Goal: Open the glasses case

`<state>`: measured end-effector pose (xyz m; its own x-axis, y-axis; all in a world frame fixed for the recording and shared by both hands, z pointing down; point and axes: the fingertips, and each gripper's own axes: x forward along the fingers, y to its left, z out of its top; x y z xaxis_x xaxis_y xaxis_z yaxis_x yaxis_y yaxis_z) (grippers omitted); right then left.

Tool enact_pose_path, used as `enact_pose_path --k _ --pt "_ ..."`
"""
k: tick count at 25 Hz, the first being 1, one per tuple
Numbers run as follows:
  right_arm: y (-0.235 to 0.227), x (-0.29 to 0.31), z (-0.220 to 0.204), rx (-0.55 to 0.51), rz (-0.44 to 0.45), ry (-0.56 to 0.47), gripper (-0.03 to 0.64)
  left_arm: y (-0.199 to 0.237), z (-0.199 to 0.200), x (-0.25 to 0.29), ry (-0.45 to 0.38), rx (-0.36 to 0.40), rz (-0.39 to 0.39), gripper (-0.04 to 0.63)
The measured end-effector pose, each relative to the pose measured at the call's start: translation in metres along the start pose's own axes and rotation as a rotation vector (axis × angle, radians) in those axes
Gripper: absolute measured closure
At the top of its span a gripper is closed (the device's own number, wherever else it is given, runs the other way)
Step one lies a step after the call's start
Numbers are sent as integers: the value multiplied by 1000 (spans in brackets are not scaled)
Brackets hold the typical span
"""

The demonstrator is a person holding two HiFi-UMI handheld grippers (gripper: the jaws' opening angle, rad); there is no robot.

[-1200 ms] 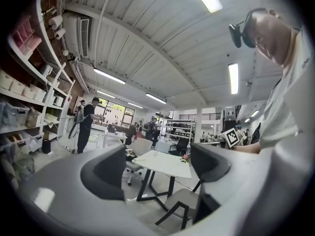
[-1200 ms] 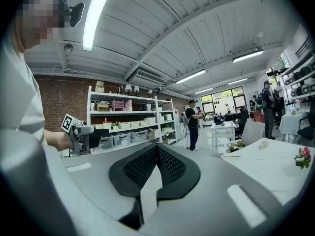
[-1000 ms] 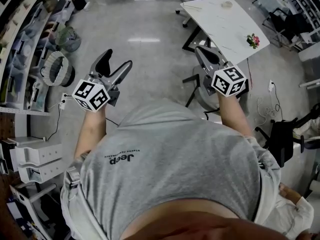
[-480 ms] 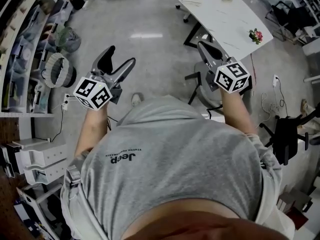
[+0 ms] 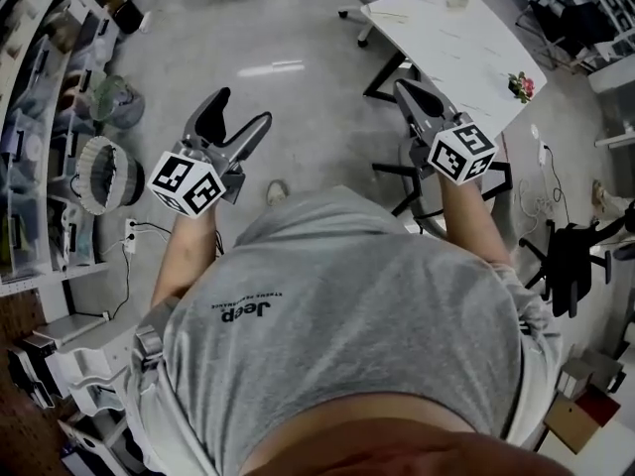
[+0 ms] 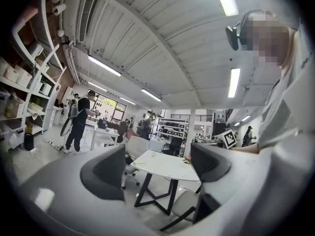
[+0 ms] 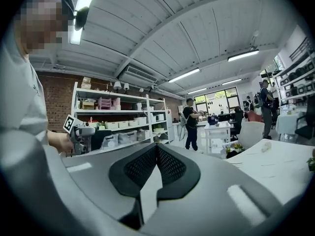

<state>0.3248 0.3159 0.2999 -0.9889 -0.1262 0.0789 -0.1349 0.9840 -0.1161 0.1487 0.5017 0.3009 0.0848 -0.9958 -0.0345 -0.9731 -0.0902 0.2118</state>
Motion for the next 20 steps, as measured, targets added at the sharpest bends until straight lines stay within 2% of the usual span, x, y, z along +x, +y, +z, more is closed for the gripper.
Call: enact_pose_path --k 5,10,15,20 --pt "-6 102 20 21 -27 -23 614 100 34 24 30 23 -56 153" --pt "-17 184 36 25 -48 -33 614 182 60 42 34 38 -80 153" --pt "-38 228 44 29 -58 -27 614 234 66 62 45 17 -80 153" --pt "-80 259 41 46 -73 -14 614 274 63 93 59 1 -67 153"
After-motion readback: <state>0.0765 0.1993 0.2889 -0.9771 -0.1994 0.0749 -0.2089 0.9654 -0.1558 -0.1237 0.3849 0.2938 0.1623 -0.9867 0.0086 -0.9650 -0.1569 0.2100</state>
